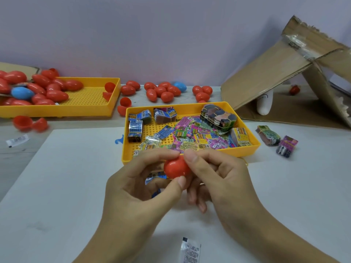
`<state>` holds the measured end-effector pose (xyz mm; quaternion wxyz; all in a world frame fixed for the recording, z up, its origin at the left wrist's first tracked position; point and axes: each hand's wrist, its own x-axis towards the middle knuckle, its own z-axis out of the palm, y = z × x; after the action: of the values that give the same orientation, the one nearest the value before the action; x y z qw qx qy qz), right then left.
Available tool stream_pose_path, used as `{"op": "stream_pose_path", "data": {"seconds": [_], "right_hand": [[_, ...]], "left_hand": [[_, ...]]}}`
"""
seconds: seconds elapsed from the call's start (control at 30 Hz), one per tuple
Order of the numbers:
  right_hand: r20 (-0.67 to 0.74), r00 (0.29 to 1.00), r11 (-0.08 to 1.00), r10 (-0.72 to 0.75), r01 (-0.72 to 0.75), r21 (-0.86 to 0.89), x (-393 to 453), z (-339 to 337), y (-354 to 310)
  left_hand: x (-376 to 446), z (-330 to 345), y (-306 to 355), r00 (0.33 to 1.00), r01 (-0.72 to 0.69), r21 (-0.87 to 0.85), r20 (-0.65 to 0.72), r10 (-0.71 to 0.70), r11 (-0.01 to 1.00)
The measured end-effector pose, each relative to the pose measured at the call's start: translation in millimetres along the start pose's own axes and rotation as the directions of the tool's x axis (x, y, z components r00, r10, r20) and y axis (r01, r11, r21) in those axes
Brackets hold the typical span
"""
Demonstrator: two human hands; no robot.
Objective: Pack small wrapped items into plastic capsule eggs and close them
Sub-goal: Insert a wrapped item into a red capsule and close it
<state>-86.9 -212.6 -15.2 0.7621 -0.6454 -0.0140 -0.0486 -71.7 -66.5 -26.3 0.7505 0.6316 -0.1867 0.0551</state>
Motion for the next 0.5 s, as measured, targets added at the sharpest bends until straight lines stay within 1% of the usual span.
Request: {"op": "stream_pose_path", "data": {"seconds": [0.07, 0.13, 0.2, 0.3, 0.33, 0.5], "right_hand": [[-0.008, 1.000, 1.000, -0.013, 0.013, 0.024, -0.5, -0.7, 0.5], [-0.019, 0.999, 0.999, -0.026, 0.027, 0.028, -1.3, -1.1, 0.4], [-0.021, 0.999, 0.999, -0.039, 0.039, 0.020, -2.5, -1.3, 0.4], [-0.024, 0.998, 0.998, -0.053, 0.053, -0.015, -3.3, -1.5, 2.8], [-0.019, 0.998, 0.997, -0.064, 0.064, -0.034, -3.0, -1.4, 3.5], [0.020, 0.991, 0.986, -0.134, 0.135, -0.099, -2.7, 0.0, 5.1]], "left_hand": [[0.4, 0.0, -0.2, 1.000, -0.018, 0.017, 0.020, 0.018, 1.000], [0.6, -0.6, -0.6, 1.000, 0.000, 0.032, 0.011, 0.000, 0.999], [0.5, -1.0, -1.3, 0.998, 0.059, 0.002, -0.021, -0.059, 0.998], [1.6, -1.6, -2.3, 0.977, 0.186, -0.141, -0.076, -0.198, 0.972], [2.3, -1.9, -2.2, 0.970, 0.215, -0.163, -0.078, -0.230, 0.963], [2.5, -2.5, -1.1, 0.956, 0.285, -0.128, -0.033, -0.291, 0.950]]}}
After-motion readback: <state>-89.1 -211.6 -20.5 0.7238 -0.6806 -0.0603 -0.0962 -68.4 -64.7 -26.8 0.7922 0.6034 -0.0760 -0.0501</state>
